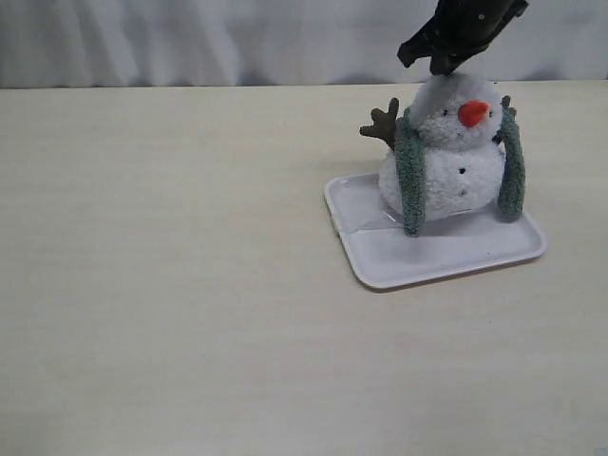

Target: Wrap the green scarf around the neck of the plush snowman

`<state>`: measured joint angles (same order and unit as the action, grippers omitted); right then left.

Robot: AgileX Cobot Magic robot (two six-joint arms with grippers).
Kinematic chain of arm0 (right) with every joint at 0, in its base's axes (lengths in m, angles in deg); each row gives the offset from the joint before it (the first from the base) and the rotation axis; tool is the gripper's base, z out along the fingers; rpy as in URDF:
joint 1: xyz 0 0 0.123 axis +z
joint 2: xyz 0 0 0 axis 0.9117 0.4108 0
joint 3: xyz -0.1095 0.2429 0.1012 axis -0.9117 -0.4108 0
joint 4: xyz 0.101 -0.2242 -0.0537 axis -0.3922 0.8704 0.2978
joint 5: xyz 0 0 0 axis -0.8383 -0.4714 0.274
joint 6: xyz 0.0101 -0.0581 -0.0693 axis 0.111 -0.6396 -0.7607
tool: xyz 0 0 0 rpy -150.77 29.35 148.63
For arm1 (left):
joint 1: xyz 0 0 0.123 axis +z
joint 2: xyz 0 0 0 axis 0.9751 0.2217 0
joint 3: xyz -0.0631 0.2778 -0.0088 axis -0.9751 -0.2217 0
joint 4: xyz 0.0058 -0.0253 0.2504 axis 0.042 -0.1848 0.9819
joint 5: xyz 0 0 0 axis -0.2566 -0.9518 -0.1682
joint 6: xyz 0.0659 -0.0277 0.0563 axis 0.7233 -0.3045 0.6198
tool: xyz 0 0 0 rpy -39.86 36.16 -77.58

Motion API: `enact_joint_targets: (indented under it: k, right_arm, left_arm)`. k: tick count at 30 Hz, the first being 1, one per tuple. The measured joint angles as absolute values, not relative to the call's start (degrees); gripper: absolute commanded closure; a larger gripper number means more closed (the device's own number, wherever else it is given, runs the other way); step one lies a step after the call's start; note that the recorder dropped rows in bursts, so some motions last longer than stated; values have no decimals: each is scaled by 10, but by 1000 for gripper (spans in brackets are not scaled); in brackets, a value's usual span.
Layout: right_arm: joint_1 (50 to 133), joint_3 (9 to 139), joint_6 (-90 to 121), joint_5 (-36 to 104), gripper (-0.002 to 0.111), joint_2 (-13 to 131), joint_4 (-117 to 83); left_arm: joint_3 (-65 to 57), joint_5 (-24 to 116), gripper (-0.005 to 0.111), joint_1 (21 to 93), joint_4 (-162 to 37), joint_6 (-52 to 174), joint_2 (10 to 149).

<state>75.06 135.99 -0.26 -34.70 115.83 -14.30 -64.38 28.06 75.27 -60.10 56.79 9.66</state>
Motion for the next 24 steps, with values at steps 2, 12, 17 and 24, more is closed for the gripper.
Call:
enact_joint_targets:
  k: [2,12,17,24]
  right_arm:
    - [751,1369,-3,-350,104,1148,-143]
    - [699,1281,38,-355,77,1038,-149]
    - [649,1133,31,-353,56,980,-158]
    - [640,921,-12,-240,57,961,-161]
  left_arm:
    - [-644,281,107,753,-601,568,97]
    - [-644,281,107,753,-601,568,97]
    - [-644,281,107,753,-601,568,97]
    - [-644,281,107,753,-601,568,97]
